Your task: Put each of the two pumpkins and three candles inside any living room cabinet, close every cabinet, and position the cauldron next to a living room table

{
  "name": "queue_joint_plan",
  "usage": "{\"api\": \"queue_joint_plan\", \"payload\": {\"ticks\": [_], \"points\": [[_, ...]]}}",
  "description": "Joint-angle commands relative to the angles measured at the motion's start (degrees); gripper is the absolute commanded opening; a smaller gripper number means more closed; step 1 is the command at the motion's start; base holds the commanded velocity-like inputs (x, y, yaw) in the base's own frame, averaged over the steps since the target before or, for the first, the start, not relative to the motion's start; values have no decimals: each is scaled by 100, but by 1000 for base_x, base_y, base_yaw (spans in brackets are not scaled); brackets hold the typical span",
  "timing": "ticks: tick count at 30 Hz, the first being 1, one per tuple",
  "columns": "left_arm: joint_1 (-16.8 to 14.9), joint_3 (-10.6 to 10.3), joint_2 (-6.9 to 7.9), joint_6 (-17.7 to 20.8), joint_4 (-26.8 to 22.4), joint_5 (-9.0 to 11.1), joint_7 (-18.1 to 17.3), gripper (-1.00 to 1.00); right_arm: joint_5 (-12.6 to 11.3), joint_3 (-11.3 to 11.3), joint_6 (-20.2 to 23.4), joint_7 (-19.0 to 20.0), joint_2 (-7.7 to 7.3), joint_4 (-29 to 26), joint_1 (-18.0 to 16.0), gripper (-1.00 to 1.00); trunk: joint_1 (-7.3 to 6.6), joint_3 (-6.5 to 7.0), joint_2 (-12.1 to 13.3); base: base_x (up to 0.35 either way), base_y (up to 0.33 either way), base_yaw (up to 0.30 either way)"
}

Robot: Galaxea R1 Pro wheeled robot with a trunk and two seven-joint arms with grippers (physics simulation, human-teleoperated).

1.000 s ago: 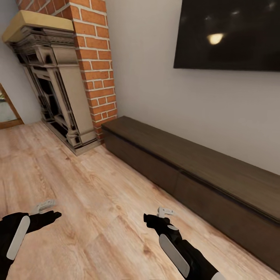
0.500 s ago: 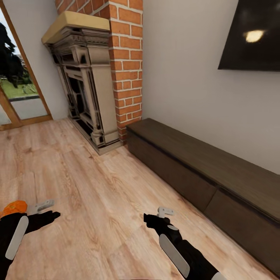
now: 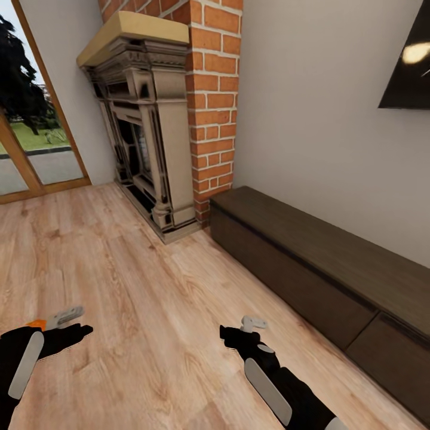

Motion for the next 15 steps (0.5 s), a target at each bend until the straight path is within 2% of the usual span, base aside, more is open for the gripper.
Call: {"api": "queue_joint_plan", "payload": {"ticks": [1,8,13,15], "points": [[-4,4,2,25,-3,40,26,100,-30,10,16,-43,-4,-9,-5,100,2,-5,-2,312,90,1],[-6,4,4,27,-3,41,18,100,-30,10,29,-35,-22,-161,-3,100,2,-5,-2,314,89,-33],[-7,4,1,28,-3,40,25,100,-43,1,48,-12,-31,-573,-4,100,2,-5,-2,275,174,-222],[-7,4,5,28,-3,38,25,100,-46,-10,50,118,-33,-638,-5,100,2,-5,-2,230,218,-268]]}}
